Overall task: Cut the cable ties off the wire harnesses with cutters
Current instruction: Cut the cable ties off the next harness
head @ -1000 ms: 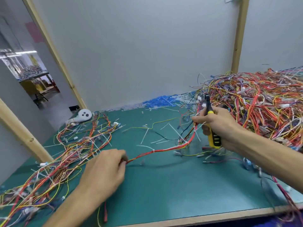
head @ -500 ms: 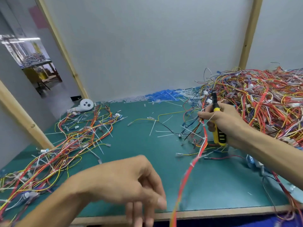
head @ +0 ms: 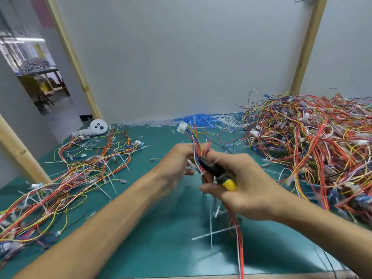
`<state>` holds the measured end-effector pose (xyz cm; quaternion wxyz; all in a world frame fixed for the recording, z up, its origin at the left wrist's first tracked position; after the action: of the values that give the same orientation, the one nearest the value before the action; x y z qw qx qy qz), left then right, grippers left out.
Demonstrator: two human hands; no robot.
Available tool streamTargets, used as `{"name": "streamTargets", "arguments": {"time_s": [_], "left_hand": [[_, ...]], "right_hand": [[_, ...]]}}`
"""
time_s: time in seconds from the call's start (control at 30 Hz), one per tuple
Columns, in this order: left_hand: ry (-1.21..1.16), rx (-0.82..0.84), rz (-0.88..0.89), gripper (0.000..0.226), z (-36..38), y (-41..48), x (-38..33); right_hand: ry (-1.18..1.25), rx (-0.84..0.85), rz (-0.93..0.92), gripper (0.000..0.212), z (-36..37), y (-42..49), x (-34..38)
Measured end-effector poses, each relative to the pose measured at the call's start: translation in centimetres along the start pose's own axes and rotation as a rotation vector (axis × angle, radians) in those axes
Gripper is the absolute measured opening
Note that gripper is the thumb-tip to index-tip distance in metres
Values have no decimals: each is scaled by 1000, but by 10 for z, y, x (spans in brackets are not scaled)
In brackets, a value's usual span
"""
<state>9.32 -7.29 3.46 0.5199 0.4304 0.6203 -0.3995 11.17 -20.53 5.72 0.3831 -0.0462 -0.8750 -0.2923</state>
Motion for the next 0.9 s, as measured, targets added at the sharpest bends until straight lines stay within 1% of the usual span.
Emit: {"name": "streamTargets", "arguments": {"time_s": [0.07,0.13,0.2,0.23,0.27,0.33,0.4,0.43,0.5,0.53,0.57,0.6,0.7,0.73,0.8,0.87,0.9], "left_hand": [[-33,18,130,27,-5,5,-5],[-100,-17,229,24,-14,7,-5],[-202,-49,318,28,-23,8,-2],[-258,-47,354,31,-26,8,0],[-338,-34,369,32,-29,8,2],[-547,28,320,38,-32,8,10],[-680,110,256,58,-33,6,18],[-697,168,244,66,-32,4,20],[-636,267,258,74,-24,0,21],[-575,275,272,70,-21,0,22],[-514,243,287,62,-21,1,22],[-456,175,308,53,-24,4,22],[-350,-8,371,32,-39,8,17],[-336,-41,394,29,-44,8,16],[-240,-85,459,33,-50,4,13],[-145,-78,513,37,-47,-2,10],[-132,-58,531,36,-43,-4,8]], "right_hand": [[-91,13,-34,41,5,-2,0],[-140,-15,-39,39,4,-1,-5],[-204,-58,-29,34,2,1,-11],[-231,-85,-24,37,1,1,-15],[-258,-114,-22,40,1,1,-17],[-316,-170,-16,44,1,-1,-21],[-368,-221,-19,46,2,-2,-21],[-388,-247,-26,47,2,-1,-20],[-414,-271,-45,46,2,3,-17],[-425,-269,-54,45,4,4,-15],[-441,-259,-66,47,7,6,-13],[-448,-242,-78,48,11,7,-10],[-424,-200,-120,38,17,9,-1],[-426,-223,-133,35,13,10,2],[-434,-326,-143,27,-4,12,10],[-434,-430,-129,18,-24,17,17],[-444,-467,-92,22,-33,19,18]]}}
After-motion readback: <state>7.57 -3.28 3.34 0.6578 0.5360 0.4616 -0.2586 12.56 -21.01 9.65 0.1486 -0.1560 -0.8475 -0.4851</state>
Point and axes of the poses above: each hand's wrist, its own y-axis towards the middle knuckle, its own z-axis out of the palm, x = y × z, the point moved 7 cm from there along y, towards the middle knuckle, and after that the axes turned 1 degree about -x, right-handed, at the moved point
